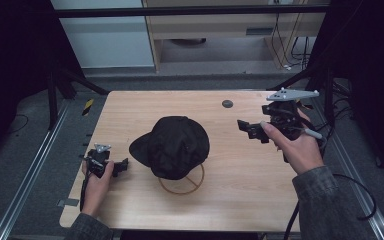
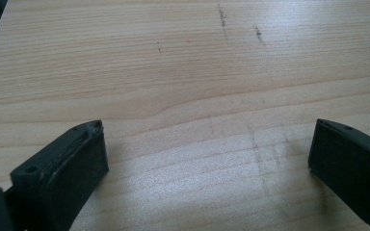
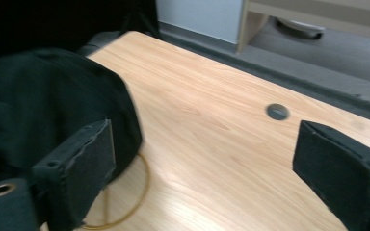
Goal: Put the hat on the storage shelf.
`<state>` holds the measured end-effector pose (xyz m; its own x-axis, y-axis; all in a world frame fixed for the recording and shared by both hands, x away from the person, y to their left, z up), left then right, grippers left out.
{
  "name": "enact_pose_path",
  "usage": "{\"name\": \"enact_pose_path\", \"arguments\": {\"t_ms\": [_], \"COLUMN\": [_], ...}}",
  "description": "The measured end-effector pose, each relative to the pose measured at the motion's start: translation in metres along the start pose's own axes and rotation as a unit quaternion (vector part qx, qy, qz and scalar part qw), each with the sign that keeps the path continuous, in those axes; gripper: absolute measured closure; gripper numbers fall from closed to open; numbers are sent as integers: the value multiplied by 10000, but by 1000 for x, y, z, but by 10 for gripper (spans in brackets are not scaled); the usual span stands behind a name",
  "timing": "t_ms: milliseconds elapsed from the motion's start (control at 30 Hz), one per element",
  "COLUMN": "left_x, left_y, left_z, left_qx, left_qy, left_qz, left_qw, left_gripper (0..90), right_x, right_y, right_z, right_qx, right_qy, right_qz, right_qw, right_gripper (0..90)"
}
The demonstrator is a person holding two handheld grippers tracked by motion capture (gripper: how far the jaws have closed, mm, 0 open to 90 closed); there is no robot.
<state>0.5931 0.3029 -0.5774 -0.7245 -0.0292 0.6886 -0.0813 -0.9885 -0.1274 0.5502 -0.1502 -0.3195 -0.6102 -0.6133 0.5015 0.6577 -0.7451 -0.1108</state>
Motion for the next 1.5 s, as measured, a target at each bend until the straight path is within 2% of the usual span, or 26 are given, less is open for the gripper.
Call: {"name": "enact_pose_path", "arguments": {"t_ms": [167, 433, 700, 967, 1133, 1333, 1500], "left_x": [0, 0, 0, 0, 0, 0, 0], "left_y": [0, 0, 0, 0, 0, 0, 0], "left_z": [0, 0, 0, 0, 0, 0, 0], "left_qx": [-2, 3, 4, 3, 5, 5, 5], "left_qy": [-1, 2, 3, 3, 3, 3, 3], "left_qz": [1, 6, 6, 6, 5, 5, 6], "left_qw": [10000, 10000, 10000, 10000, 10000, 10000, 10000], "left_gripper": [0, 0, 0, 0, 0, 0, 0], "right_x": [-2, -9, -25, -47, -60, -75, -93], "right_y": [16, 29, 39, 40, 40, 41, 46], "right_z": [-23, -59, -98, -138, -158, -179, -201], "right_qx": [14, -5, -1, -119, -92, -233, -498], "right_qy": [-16, -168, -351, -580, -727, -905, -1038], "right_qz": [-274, -460, -582, -521, -505, -451, -423], "right_qw": [9996, 9988, 9977, 9969, 9960, 9946, 9924], "right_gripper": [94, 97, 101, 107, 108, 113, 113]}}
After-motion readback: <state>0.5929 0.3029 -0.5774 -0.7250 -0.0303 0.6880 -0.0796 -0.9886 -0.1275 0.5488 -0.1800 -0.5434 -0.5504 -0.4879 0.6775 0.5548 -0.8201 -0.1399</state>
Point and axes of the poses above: each handheld gripper's, and its own axes: x roughly backward along the jaws, z roughly out of its top, y roughly to its right, the point moved 10 cm from there along -x, roughly forward along the jaws, and after that the axes turned 9 degrees about z, right-handed, at the moved point
